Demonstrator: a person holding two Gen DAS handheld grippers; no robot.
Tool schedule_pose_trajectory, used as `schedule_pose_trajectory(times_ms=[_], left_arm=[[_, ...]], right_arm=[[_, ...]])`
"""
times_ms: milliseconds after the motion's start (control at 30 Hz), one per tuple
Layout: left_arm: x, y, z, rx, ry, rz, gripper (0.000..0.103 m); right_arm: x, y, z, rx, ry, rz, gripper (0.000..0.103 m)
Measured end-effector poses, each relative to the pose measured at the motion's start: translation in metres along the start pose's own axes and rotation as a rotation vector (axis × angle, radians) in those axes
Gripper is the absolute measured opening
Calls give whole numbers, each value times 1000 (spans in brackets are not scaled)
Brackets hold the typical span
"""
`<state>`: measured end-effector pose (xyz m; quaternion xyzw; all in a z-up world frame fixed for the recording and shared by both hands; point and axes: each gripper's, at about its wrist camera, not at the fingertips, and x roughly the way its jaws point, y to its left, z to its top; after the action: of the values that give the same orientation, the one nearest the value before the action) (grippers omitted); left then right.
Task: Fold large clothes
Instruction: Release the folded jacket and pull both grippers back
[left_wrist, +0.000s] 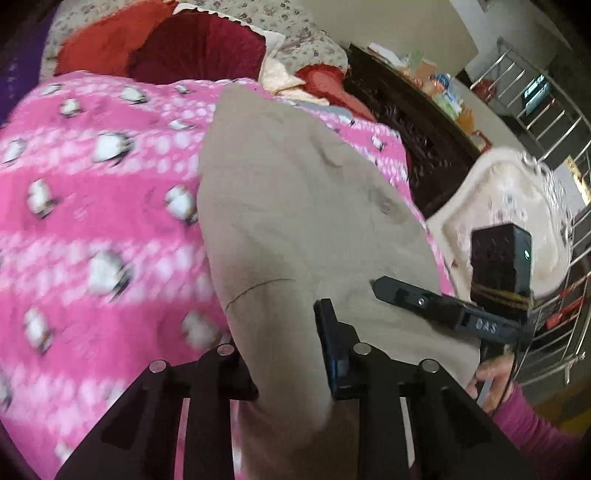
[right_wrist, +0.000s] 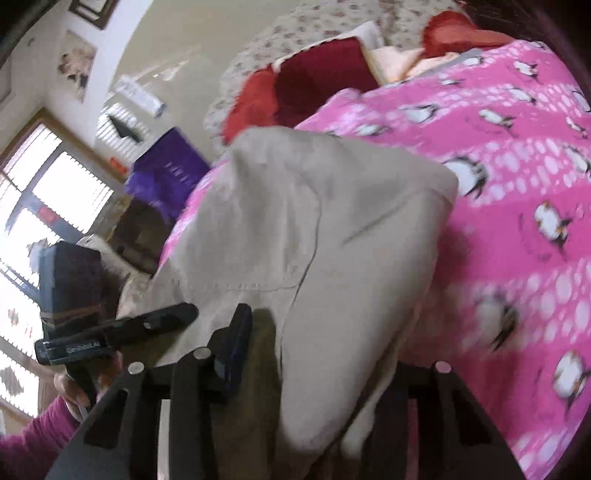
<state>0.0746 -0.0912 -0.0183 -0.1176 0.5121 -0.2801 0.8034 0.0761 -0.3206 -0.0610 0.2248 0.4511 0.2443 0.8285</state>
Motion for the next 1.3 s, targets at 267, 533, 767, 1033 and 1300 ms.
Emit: schedule_pose_trajectory(times_ms=[267, 533, 767, 1033, 1300], left_arm=[[1, 59, -81, -167, 107, 208, 33], [-30, 51, -92, -159, -18, 340, 35], [-13, 41, -101, -128, -54, 441, 36], [-2, 32, -104, -64, -52, 499, 42], [-9, 35, -112, -99, -89, 483, 42]], right_arm=[[60, 30, -70, 9, 141, -60, 45], [-5, 79, -39, -102, -36, -144, 50], [88, 118, -14, -226, 50, -268, 48], [97, 71, -27, -159, 77, -391, 35], [22, 123, -96, -338, 124, -317, 43]])
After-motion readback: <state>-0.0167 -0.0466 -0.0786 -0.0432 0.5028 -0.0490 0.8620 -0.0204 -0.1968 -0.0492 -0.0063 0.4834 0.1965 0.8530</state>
